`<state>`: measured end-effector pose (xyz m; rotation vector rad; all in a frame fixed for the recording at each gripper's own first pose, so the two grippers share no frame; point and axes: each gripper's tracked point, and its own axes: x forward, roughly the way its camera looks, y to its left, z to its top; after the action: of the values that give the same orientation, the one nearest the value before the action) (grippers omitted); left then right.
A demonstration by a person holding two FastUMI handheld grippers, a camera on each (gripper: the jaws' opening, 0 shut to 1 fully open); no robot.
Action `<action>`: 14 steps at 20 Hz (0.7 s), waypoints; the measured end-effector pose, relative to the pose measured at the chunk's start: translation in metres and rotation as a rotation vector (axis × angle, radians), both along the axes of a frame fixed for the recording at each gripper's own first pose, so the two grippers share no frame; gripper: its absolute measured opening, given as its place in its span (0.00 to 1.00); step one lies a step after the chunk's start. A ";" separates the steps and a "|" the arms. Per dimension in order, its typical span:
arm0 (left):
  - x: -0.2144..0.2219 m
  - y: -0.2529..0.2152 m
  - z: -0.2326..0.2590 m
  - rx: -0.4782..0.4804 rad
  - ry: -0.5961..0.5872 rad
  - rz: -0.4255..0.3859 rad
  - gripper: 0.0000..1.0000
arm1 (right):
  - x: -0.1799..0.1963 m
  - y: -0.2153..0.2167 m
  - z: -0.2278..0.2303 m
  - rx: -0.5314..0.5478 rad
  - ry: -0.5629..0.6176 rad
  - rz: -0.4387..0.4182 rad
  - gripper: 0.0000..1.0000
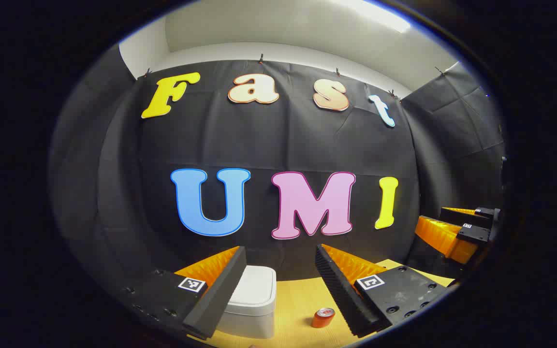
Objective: Press the lid of the desktop garbage bin to open it, pick up the crumpled paper on the desktop and throw it into the bin, then pick up the pop can on the desktop and drop it into the bin, and finally close the garbage bin lid.
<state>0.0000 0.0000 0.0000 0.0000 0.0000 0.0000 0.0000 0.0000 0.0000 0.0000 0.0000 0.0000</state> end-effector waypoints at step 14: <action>0.010 -0.002 0.000 0.007 -0.006 -0.001 0.98 | 0.004 -0.009 0.002 0.008 -0.014 -0.016 1.00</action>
<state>0.0098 -0.0024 -0.0005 0.0070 -0.0064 -0.0013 0.0042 -0.0087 0.0016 0.0079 -0.0143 -0.0160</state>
